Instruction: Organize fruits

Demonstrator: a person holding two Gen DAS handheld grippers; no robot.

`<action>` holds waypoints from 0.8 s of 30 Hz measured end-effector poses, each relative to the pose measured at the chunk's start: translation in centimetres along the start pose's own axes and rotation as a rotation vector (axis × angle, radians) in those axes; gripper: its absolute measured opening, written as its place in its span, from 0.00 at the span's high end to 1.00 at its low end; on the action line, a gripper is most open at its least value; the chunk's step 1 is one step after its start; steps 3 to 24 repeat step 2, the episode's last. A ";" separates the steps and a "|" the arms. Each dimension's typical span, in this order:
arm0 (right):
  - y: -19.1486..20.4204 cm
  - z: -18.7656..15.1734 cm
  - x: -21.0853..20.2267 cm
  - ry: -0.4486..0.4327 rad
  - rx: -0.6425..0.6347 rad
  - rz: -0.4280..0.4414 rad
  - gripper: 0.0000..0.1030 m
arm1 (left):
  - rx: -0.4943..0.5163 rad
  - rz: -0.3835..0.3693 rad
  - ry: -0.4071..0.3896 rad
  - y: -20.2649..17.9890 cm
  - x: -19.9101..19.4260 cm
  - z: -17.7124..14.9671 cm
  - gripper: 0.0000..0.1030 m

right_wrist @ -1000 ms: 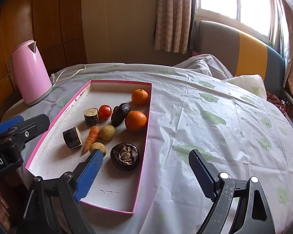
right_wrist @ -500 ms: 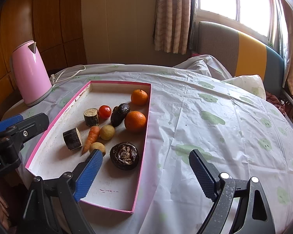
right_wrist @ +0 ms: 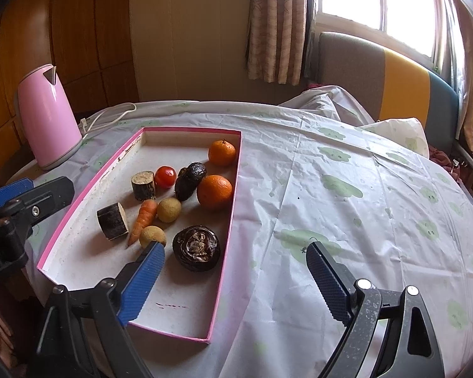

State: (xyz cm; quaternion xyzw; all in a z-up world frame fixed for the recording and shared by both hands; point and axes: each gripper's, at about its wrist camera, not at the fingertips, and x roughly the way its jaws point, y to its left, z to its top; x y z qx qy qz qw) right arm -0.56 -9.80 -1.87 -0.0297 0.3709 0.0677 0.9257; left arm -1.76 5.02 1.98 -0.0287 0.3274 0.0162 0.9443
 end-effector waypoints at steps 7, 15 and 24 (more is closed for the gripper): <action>-0.4 -0.1 0.0 0.000 0.007 -0.003 0.11 | 0.006 -0.004 0.002 -0.1 0.0 0.1 0.30; -0.4 -0.1 0.0 0.000 0.007 -0.003 0.11 | 0.006 -0.004 0.002 -0.1 0.0 0.1 0.30; -0.4 -0.1 0.0 0.000 0.007 -0.003 0.11 | 0.006 -0.004 0.002 -0.1 0.0 0.1 0.30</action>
